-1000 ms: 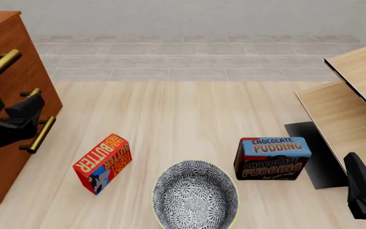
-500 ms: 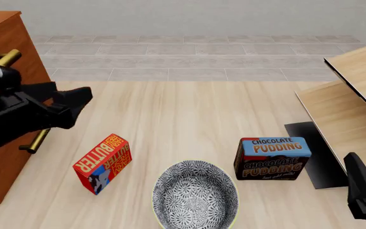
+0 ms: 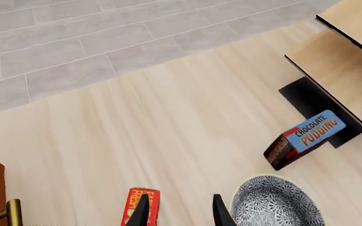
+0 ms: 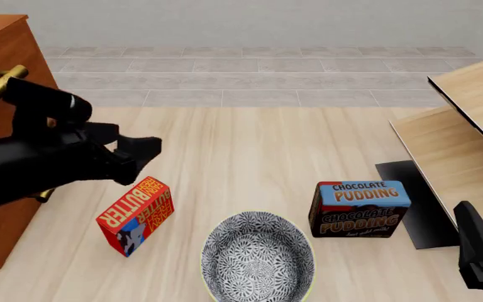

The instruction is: Close the top drawer of the cabinet and put the bowl on top of it.

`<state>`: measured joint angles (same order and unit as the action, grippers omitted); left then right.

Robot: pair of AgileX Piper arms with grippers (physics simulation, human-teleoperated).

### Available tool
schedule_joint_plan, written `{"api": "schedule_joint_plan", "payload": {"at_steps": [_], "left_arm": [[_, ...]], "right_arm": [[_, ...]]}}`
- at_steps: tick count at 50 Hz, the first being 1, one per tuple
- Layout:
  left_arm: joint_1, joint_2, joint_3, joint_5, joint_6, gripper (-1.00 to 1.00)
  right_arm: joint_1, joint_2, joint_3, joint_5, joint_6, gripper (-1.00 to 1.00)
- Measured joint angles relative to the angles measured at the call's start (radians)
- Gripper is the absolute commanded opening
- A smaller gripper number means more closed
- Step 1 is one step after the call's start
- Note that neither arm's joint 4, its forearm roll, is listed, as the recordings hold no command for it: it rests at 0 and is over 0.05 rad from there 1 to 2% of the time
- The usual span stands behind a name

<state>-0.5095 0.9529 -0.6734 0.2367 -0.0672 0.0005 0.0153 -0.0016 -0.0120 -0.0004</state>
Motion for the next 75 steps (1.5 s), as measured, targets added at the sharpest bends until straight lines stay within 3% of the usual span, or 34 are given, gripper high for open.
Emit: {"api": "schedule_joint_plan", "payload": {"at_steps": [42,75], "left_arm": [[-0.231,0.033,-0.043,0.184,-0.150,1.00],[-0.240,0.134,0.018,0.084,-0.200,1.00]], "right_arm": [[0.000,0.000,0.000,0.000,0.000,1.00],[0.000,0.000,0.000,0.000,0.000,1.00]]}}
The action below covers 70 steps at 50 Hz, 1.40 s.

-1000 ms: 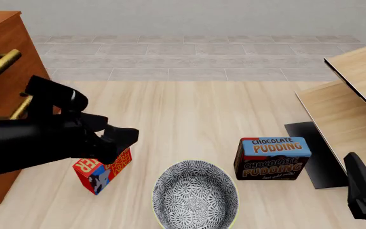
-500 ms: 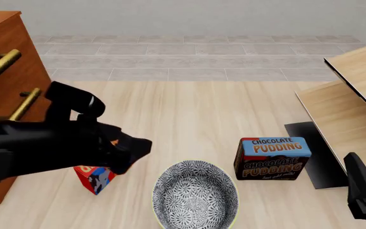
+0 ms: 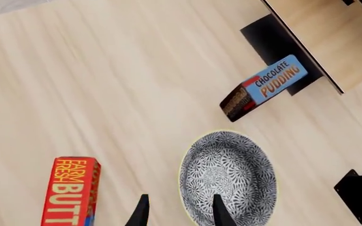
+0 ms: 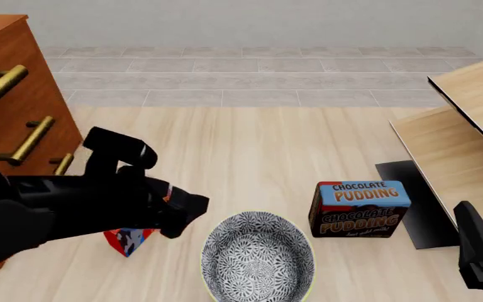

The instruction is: Close the top drawer of the cabinet and put the bowl on top of it.

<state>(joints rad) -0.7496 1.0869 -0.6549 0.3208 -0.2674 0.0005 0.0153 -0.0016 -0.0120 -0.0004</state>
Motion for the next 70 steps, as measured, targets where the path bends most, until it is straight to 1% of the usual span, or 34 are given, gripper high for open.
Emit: {"api": "schedule_joint_plan", "payload": {"at_steps": [17,70], "left_arm": [[-0.012,0.073,0.046,-0.090,-0.035,1.00],[-0.034,0.260,0.122,-0.307,-0.111,1.00]], "right_arm": [[0.000,0.000,0.000,0.000,0.000,1.00],[0.000,0.000,0.000,0.000,0.000,1.00]]}}
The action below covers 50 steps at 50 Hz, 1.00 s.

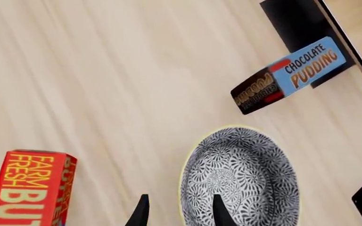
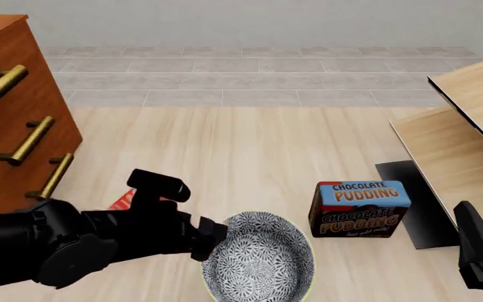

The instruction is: Close the top drawer of the cabinet and put the bowl on top of it.

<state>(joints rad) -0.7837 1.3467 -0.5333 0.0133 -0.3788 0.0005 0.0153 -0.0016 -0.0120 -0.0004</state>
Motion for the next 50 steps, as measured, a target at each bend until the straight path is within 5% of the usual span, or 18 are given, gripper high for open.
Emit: {"api": "schedule_joint_plan", "payload": {"at_steps": [50], "left_arm": [[-0.026,0.171,0.035,-0.154,-0.054,1.00]], "right_arm": [[0.000,0.000,0.000,0.000,0.000,1.00]]}}
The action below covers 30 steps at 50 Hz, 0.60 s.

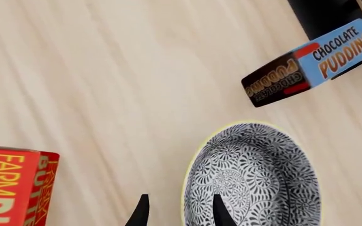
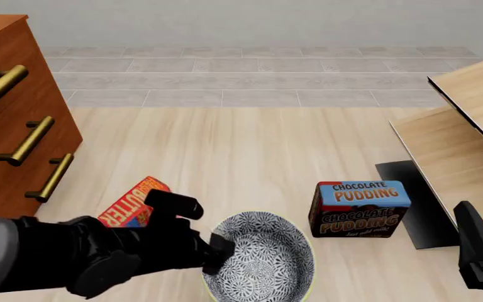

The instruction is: Close the top drawer of the cabinet and put the bowl on top of it.

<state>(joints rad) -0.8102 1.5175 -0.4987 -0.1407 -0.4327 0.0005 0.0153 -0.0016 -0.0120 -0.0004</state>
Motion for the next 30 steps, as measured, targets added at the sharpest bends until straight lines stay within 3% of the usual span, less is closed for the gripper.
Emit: {"api": "schedule_joint_plan", "payload": {"at_steps": [30], "left_arm": [[-0.007,0.069,0.002,-0.056,-0.017,1.00]], "right_arm": [[0.000,0.000,0.000,0.000,0.000,1.00]]}}
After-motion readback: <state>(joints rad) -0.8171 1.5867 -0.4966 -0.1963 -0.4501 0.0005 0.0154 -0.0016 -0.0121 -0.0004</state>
